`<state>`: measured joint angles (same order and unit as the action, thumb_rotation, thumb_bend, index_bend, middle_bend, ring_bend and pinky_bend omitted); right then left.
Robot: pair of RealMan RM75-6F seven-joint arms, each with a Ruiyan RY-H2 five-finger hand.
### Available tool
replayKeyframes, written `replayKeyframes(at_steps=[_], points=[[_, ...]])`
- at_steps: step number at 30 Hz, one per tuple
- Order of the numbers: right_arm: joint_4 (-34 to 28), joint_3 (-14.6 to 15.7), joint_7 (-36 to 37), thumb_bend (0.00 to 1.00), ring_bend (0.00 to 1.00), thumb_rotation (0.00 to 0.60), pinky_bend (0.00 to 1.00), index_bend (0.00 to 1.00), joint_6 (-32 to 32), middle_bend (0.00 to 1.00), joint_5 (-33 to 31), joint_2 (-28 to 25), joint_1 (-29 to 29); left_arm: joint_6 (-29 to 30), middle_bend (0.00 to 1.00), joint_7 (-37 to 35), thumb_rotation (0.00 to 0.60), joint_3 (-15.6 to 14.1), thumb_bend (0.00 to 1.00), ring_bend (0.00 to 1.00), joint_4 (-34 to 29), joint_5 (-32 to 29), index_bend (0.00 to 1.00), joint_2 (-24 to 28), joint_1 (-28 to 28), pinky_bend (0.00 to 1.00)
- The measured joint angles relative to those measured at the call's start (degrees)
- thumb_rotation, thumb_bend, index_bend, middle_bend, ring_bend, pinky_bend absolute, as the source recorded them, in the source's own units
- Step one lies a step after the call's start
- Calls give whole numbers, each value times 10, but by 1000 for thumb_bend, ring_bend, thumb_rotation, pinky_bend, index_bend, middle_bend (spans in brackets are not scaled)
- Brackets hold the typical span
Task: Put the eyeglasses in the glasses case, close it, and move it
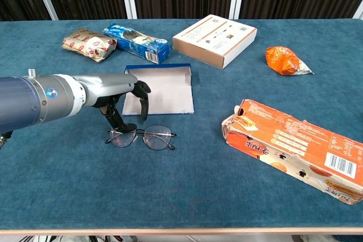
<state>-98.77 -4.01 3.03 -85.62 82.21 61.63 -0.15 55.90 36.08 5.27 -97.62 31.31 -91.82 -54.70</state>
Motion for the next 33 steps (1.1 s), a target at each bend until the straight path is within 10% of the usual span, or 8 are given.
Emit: replayKeyframes(at_steps=[33], points=[[-4,-2,2,221,118,600,161,90,4,36,-7,-4,0,7,88,6,600,-8,381,0,18,-7,508,-22,-7,28]])
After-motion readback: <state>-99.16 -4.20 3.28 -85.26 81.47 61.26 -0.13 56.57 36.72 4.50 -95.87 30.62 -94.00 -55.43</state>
